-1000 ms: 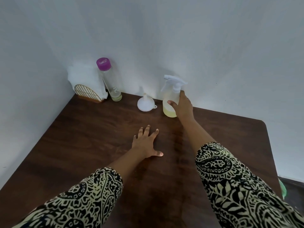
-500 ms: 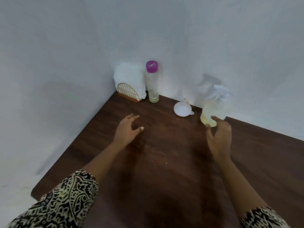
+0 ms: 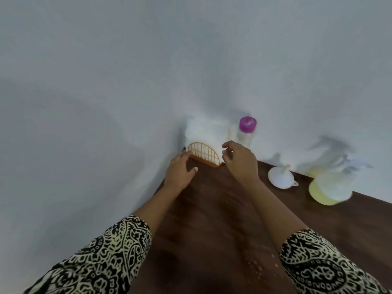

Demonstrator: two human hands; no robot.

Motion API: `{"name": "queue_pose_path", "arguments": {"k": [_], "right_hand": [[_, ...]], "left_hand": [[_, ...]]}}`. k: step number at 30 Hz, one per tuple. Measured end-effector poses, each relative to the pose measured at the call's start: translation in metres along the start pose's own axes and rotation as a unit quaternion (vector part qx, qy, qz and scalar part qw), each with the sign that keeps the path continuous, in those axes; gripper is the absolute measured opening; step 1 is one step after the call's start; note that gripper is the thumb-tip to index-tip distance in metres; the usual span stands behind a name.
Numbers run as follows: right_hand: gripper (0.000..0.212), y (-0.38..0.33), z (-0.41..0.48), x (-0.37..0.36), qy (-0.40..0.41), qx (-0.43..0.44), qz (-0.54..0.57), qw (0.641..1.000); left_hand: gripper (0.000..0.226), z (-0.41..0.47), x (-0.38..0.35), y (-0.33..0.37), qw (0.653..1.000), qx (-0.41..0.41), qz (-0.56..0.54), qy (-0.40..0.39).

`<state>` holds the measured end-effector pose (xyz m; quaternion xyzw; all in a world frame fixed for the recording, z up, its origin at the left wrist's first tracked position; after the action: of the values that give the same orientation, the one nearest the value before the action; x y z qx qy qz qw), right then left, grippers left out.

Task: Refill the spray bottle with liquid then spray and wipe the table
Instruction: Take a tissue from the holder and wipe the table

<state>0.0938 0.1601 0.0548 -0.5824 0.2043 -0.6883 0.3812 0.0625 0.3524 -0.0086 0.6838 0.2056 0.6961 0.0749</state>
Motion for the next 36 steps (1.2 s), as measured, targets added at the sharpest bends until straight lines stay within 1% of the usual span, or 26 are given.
{"name": "queue_pose_path", "arguments": {"k": [2, 4, 7, 11, 13, 16, 19, 21, 23, 26, 28, 30, 31, 33, 34, 36], "right_hand": [[0.025, -0.007, 0.02, -0.015, -0.015, -0.002, -0.034, 0.999], [0.028, -0.012, 0.035, -0.028, -0.037, 0.001, -0.069, 0.997], [0.035, -0.015, 0.052, -0.042, -0.051, 0.021, -0.13, 0.99], [0.042, -0.017, 0.071, -0.047, -0.022, 0.031, -0.185, 0.982], [0.039, -0.019, 0.08, -0.047, -0.01, 0.025, -0.201, 0.979], [0.031, -0.021, 0.09, -0.047, -0.014, 0.02, -0.234, 0.972], [0.028, -0.025, 0.093, -0.043, 0.006, 0.032, -0.211, 0.977], [0.022, -0.028, 0.094, -0.04, 0.018, 0.046, -0.204, 0.978], [0.015, -0.03, 0.094, -0.04, 0.017, 0.057, -0.207, 0.977], [0.013, -0.033, 0.093, -0.041, 0.017, 0.078, -0.219, 0.973], [0.012, -0.033, 0.092, -0.042, 0.015, 0.081, -0.218, 0.972], [0.012, -0.03, 0.091, -0.043, 0.008, 0.076, -0.214, 0.974], [0.012, -0.029, 0.091, -0.044, 0.006, 0.075, -0.212, 0.974], [0.011, -0.028, 0.089, -0.046, 0.003, 0.075, -0.203, 0.976], [0.011, -0.028, 0.088, -0.046, 0.003, 0.076, -0.196, 0.978], [0.011, -0.03, 0.085, -0.046, 0.007, 0.075, -0.184, 0.98]], "left_hand": [[0.075, 0.018, 0.0, 0.006, 0.996, -0.044, 0.072, -0.016], [0.082, 0.031, -0.005, 0.01, 0.984, -0.088, 0.148, -0.04], [0.088, 0.043, -0.015, 0.01, 0.968, -0.118, 0.211, -0.059], [0.087, 0.047, -0.023, 0.006, 0.967, -0.124, 0.217, -0.051], [0.088, 0.047, -0.026, 0.004, 0.967, -0.126, 0.216, -0.04], [0.089, 0.048, -0.027, 0.003, 0.967, -0.131, 0.215, -0.03], [0.091, 0.047, -0.029, 0.002, 0.968, -0.127, 0.213, -0.028], [0.091, 0.046, -0.031, 0.003, 0.971, -0.123, 0.205, -0.029], [0.091, 0.045, -0.032, 0.005, 0.973, -0.118, 0.194, -0.028], [0.091, 0.046, -0.033, 0.007, 0.976, -0.113, 0.186, -0.03], [0.088, 0.046, -0.032, 0.008, 0.981, -0.113, 0.156, -0.029], [0.076, 0.049, -0.02, 0.008, 0.994, -0.09, 0.065, 0.011], [0.069, 0.055, -0.011, 0.003, 0.997, -0.057, -0.002, 0.042], [0.059, 0.072, 0.002, -0.01, 0.988, 0.039, -0.124, 0.082], [0.057, 0.082, 0.007, -0.015, 0.979, 0.081, -0.164, 0.089], [0.052, 0.101, 0.014, -0.018, 0.962, 0.128, -0.229, 0.07]]}}
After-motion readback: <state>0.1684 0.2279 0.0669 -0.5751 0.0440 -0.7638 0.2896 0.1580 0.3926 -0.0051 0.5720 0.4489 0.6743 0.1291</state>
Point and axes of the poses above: each hand's wrist, its own z-axis towards the middle knuckle, its own x-axis out of the back of the hand, y = z × x, the point moved 6 cm from there along z, towards the middle knuckle, and after that the axes turned 12 degrees about z, right-handed, at the moved point
